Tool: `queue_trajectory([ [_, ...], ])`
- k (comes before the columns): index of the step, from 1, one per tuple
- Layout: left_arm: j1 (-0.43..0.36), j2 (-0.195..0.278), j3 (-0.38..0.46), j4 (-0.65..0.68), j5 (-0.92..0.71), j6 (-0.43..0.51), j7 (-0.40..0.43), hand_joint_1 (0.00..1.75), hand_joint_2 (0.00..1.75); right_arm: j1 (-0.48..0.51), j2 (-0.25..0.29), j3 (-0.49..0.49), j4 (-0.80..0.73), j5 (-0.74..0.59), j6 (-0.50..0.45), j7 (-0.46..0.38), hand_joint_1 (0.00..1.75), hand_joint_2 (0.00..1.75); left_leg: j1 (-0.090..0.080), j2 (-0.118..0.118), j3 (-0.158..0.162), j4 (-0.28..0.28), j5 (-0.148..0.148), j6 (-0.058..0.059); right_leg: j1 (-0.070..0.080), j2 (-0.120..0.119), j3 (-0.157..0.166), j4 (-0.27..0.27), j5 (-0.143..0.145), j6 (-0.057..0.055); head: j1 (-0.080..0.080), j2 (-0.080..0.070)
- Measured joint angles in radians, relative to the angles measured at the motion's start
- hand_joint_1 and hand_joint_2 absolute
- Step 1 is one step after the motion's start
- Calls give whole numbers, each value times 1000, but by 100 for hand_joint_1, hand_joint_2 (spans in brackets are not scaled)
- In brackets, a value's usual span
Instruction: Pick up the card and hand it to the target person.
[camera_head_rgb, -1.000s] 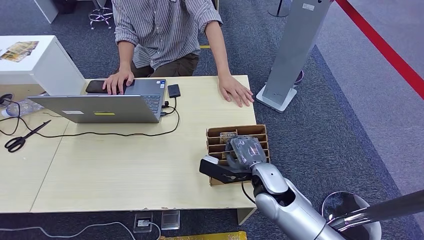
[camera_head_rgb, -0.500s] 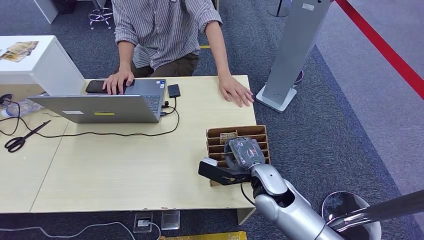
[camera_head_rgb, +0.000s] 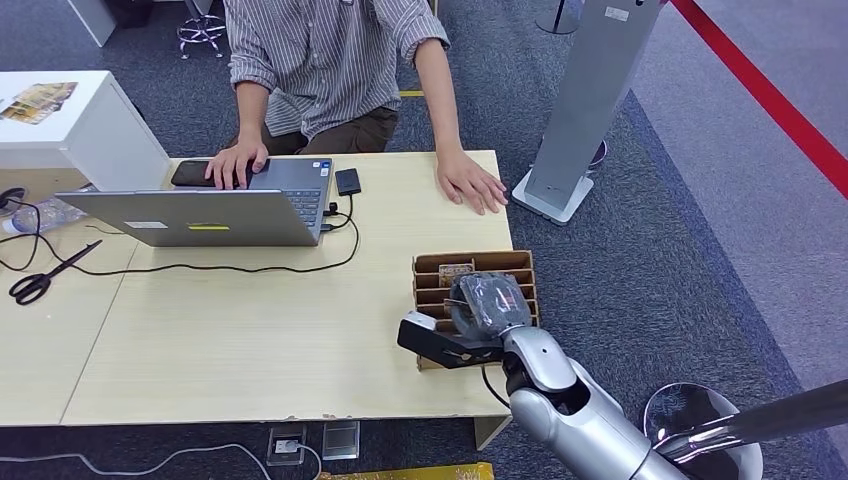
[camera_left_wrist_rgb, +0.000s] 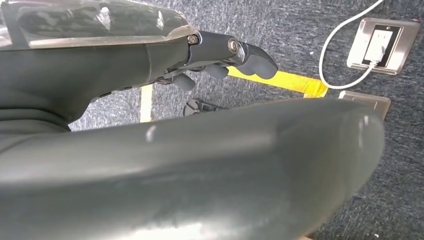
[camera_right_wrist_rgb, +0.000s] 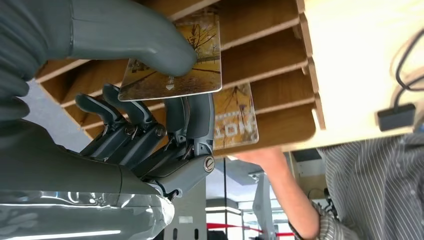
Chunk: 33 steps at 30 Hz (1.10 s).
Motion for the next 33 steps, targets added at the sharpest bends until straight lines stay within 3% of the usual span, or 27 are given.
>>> queue_trajectory([
  [5,0,0,0,0,1,0,0,0,0,-25,-8,-10,-40,-85,36,-2,175,175,0,0,0,0,0,0,0,0,0,0,0,0,0,0],
  [13,1,7,0,0,7,-1,0,0,0,-182,-78,-23,-209,-370,274,37,175,175,0,0,0,1,1,0,0,0,0,0,1,1,0,0],
  [20,1,8,0,0,11,-2,0,0,0,-310,-124,-21,-331,-472,309,34,175,175,0,0,0,1,0,0,0,0,0,0,1,1,0,0],
  [25,0,8,0,0,11,-3,0,0,0,-331,-117,-20,-319,-356,119,-53,175,175,0,0,-1,1,0,0,0,0,0,0,1,1,0,0],
  [33,-1,2,-5,0,3,-8,-3,0,0,-317,-63,-26,-151,-182,-223,-199,175,175,0,0,-1,1,0,0,0,0,0,0,1,1,1,0],
])
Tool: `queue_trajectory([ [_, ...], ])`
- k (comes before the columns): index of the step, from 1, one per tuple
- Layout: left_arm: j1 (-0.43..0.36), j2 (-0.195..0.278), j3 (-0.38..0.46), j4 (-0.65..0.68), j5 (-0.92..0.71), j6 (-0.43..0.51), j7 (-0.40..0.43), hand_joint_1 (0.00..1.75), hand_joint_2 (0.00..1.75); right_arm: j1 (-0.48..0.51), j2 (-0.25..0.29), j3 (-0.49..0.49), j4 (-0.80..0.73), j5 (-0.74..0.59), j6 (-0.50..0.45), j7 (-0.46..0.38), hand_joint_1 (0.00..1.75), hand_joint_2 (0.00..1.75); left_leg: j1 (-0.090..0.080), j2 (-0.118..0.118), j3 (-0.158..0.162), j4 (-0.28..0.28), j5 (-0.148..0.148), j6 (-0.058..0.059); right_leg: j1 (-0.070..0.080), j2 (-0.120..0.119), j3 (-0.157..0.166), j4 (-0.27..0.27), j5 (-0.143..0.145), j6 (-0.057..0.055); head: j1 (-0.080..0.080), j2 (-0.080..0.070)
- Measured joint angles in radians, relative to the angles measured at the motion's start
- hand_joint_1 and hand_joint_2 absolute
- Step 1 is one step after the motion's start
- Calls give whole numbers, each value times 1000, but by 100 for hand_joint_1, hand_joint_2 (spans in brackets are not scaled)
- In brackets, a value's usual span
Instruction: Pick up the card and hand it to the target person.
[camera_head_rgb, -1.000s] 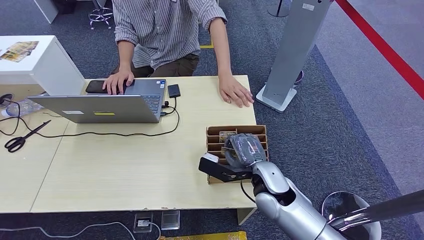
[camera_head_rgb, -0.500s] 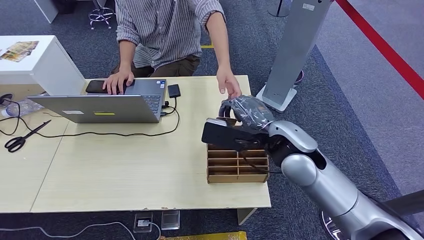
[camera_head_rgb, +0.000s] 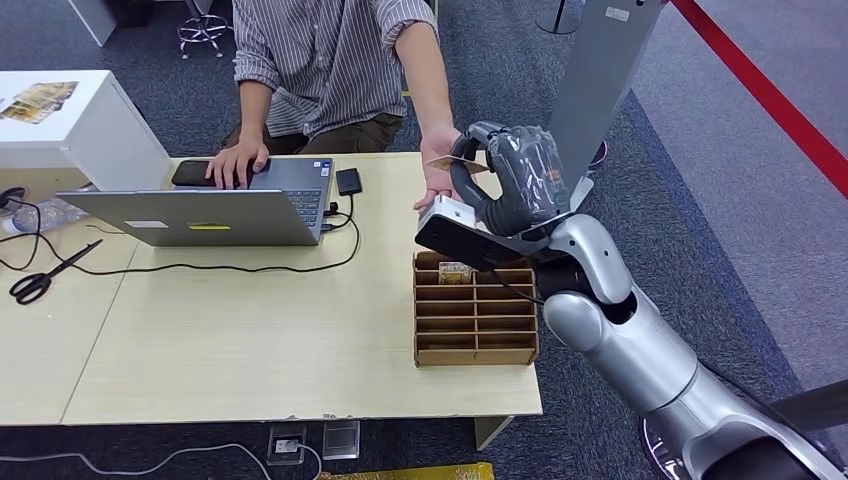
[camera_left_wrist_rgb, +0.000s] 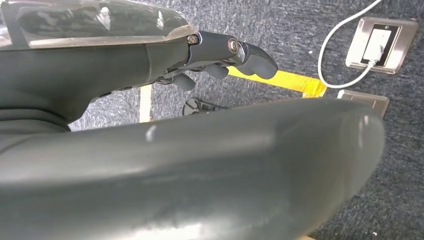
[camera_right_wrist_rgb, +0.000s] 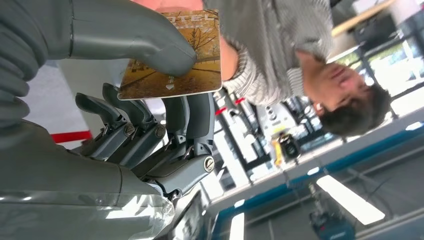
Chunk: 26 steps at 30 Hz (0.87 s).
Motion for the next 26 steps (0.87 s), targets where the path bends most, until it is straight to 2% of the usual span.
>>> queue_trajectory([
  [3,-1,-2,-3,0,-3,-1,-1,0,0,8,19,-2,73,15,-72,-26,175,175,0,0,0,0,0,0,0,0,0,0,0,0,0,0],
  [8,0,-2,-4,0,-3,-1,-3,0,0,11,42,-2,165,-10,-108,-56,175,175,0,0,0,0,0,0,0,0,0,0,0,0,0,0],
  [12,0,-2,-5,0,-3,1,-3,0,0,15,58,-1,217,-22,-123,-63,0,175,0,0,0,0,0,0,0,0,0,0,0,0,-1,0],
  [17,0,-2,-5,0,5,2,-12,0,0,29,71,-1,244,-87,-136,-75,0,175,0,0,0,0,0,0,0,0,0,0,0,0,0,0],
  [26,2,-2,-5,0,33,6,-14,0,0,98,72,-24,185,-365,-107,-132,0,175,0,0,0,0,0,0,0,0,-1,0,0,0,0,0],
])
